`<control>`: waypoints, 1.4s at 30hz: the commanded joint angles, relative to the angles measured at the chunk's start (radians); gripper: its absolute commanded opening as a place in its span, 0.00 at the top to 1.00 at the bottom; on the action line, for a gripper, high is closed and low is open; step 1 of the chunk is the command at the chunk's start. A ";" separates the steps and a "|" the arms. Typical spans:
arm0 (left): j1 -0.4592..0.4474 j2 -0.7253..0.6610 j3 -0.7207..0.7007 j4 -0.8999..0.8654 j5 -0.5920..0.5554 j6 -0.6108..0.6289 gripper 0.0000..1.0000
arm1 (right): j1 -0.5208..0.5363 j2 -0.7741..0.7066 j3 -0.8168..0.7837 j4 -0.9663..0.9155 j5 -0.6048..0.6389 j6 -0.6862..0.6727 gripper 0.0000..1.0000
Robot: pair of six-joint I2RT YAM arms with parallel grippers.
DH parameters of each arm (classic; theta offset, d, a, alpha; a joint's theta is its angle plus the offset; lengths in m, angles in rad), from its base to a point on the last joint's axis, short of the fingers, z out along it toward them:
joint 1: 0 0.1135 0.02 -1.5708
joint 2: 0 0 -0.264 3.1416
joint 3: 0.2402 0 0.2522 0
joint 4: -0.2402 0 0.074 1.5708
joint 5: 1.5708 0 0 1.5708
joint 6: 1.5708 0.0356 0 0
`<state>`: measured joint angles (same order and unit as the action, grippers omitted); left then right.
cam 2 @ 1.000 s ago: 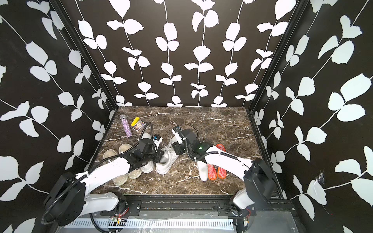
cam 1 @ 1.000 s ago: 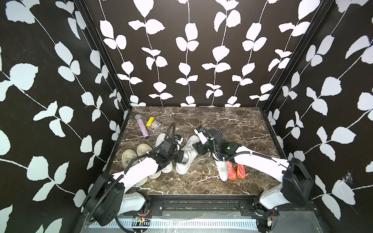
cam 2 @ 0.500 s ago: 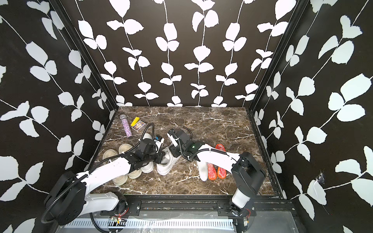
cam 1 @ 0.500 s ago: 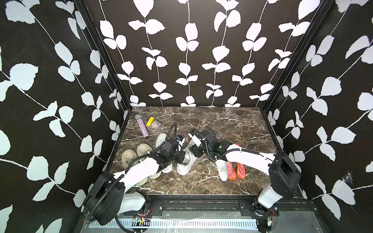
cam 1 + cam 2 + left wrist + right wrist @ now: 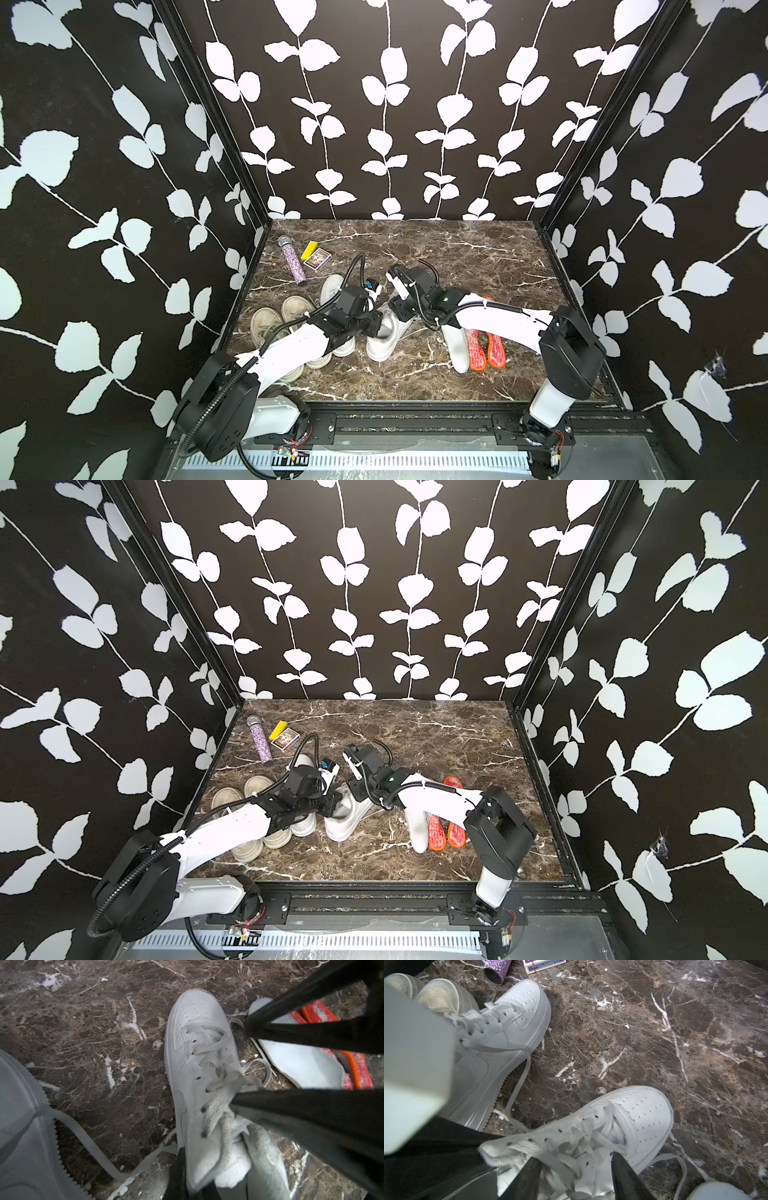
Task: Remove the insole from the shoe
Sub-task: Untie the shoelace on the shoe.
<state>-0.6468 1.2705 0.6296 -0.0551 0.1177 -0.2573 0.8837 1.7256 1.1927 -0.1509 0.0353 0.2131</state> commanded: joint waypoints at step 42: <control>-0.036 -0.036 0.039 0.037 0.071 0.002 1.00 | 0.040 0.052 -0.039 0.006 0.375 0.110 0.52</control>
<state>-0.6697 1.2701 0.6315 -0.0586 0.1467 -0.2462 0.9272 1.7462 1.1549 -0.1696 0.2726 0.2886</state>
